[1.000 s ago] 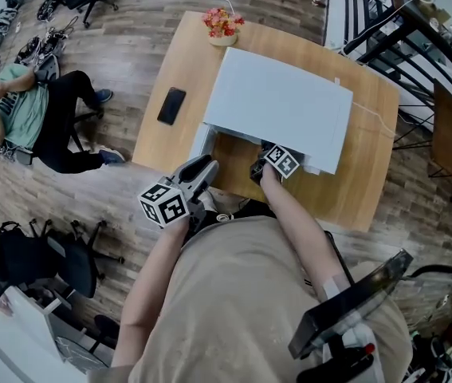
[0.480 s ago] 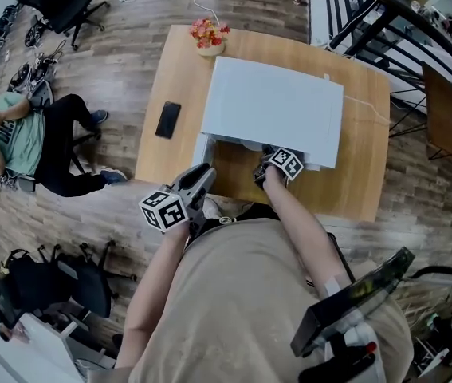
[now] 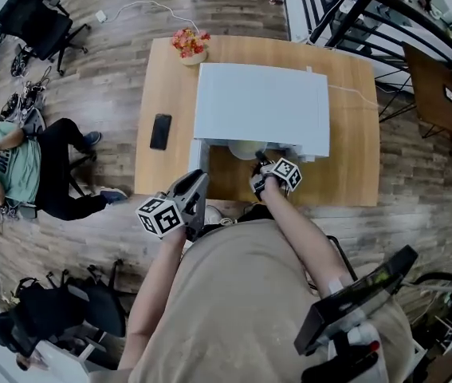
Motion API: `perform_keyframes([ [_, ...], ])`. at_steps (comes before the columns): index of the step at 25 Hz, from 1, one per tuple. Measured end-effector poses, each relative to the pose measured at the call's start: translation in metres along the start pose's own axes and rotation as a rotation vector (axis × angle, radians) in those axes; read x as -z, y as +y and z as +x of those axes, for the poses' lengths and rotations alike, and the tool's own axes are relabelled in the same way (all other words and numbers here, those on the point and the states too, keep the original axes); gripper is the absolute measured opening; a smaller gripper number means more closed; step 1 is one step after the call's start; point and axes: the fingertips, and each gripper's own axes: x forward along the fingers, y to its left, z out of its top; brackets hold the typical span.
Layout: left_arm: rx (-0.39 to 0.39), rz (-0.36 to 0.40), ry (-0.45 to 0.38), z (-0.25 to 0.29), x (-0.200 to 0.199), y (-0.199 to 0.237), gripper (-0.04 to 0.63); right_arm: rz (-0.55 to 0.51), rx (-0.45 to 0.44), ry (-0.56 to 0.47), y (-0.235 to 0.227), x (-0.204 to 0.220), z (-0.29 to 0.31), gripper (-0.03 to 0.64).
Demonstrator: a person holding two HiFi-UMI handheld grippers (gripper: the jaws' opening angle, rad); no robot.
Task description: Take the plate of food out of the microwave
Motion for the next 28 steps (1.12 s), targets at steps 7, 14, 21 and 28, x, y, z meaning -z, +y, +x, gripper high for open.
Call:
perform_keyframes([
  [7, 0.033, -0.006, 0.039, 0.003, 0.009, -0.005, 0.103, 0.047, -0.066, -0.014, 0.015, 0.005, -0.025, 0.014],
  [14, 0.043, -0.012, 0.055, 0.011, 0.016, -0.003, 0.103, 0.006, -0.128, 0.051, 0.036, 0.015, -0.039, 0.014],
  [21, 0.042, -0.017, 0.074, 0.025, 0.026, -0.013, 0.103, -0.009, -0.137, 0.131, 0.045, 0.021, -0.062, 0.014],
  [28, 0.018, 0.015, 0.092, 0.023, 0.028, -0.015, 0.103, -0.035, -0.157, 0.201, 0.053, 0.031, -0.078, 0.014],
])
